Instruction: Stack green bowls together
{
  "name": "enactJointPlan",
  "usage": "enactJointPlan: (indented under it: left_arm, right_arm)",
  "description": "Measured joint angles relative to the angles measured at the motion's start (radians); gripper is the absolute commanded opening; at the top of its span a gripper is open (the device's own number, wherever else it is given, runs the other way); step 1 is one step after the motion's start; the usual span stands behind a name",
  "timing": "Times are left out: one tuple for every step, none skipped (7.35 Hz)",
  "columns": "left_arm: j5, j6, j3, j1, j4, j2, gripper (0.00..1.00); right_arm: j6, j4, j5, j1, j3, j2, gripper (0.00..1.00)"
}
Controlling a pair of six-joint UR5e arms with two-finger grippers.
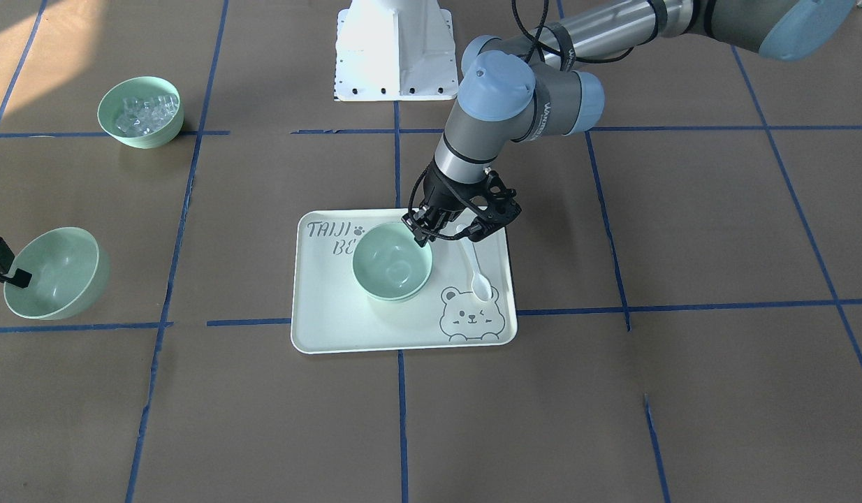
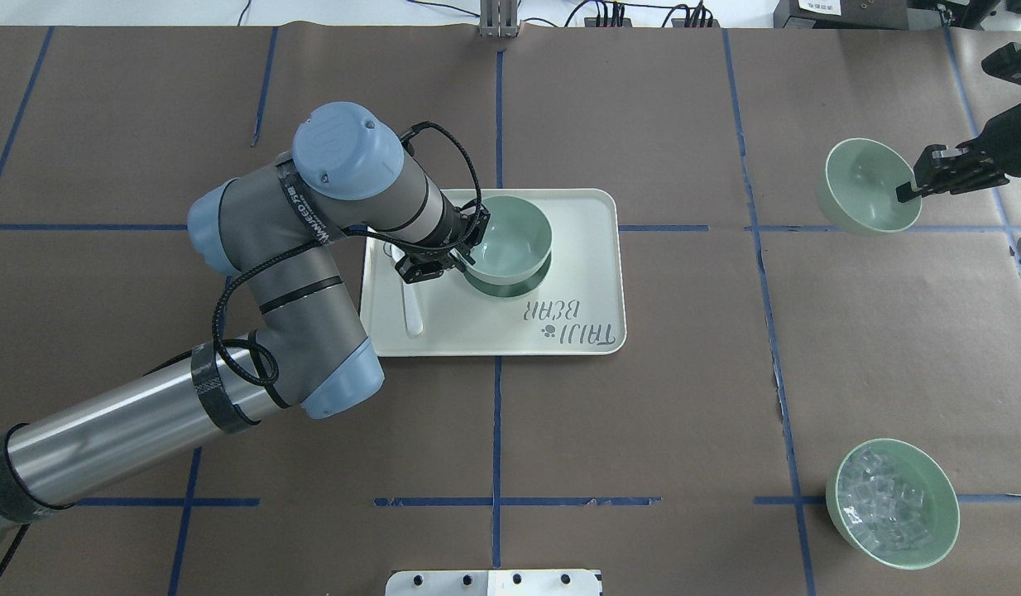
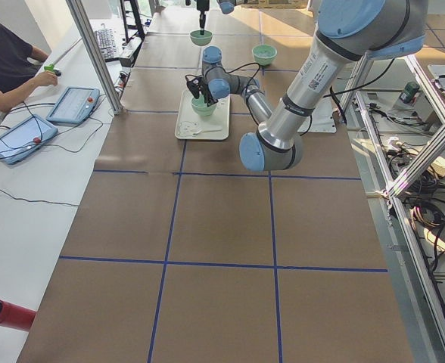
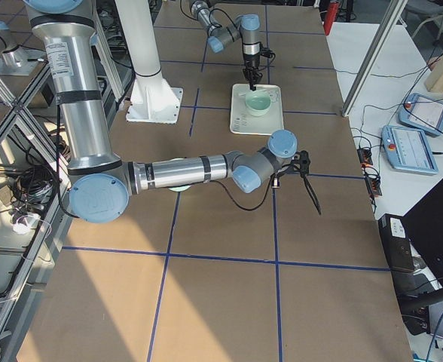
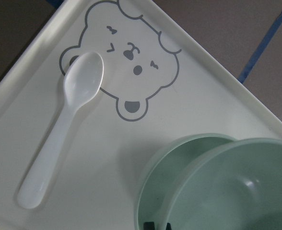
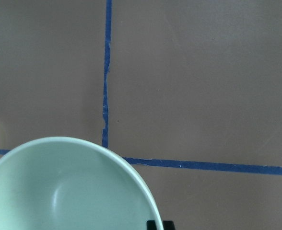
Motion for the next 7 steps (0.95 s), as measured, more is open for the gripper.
enactJointPlan:
  left_arm:
    - [0.005, 0.003, 0.0, -0.002, -0.006, 0.002, 1.0]
    - [0.005, 0.008, -0.001, -0.01, -0.007, 0.004, 1.0]
    - [0.001, 0.027, -0.003, -0.028, -0.003, 0.006, 1.0]
    - [-0.023, 0.074, -0.011, -0.058, 0.019, 0.011, 1.0]
    - [-0.062, 0.145, -0.037, -0.094, 0.071, 0.022, 1.0]
    - [-0.092, 0.231, -0.089, -0.129, 0.15, 0.041, 1.0]
    - [-0.106, 0.331, -0.154, -0.16, 0.239, 0.071, 1.0]
  right_arm:
    - [0.001, -0.028, 0.004, 0.0, 0.021, 0.016, 0.0]
    - [0.015, -0.061, 0.006, -0.006, 0.042, 0.043, 0.0]
    - [0.059, -0.087, 0.006, -0.024, 0.058, 0.079, 0.0]
    - [0.135, -0.099, 0.004, -0.057, 0.069, 0.127, 0.0]
    - [0.217, -0.103, -0.01, -0.1, 0.076, 0.174, 0.0]
    - [0.295, -0.105, -0.042, -0.154, 0.083, 0.218, 0.0]
    - [0.373, -0.106, -0.103, -0.224, 0.093, 0.261, 0.0]
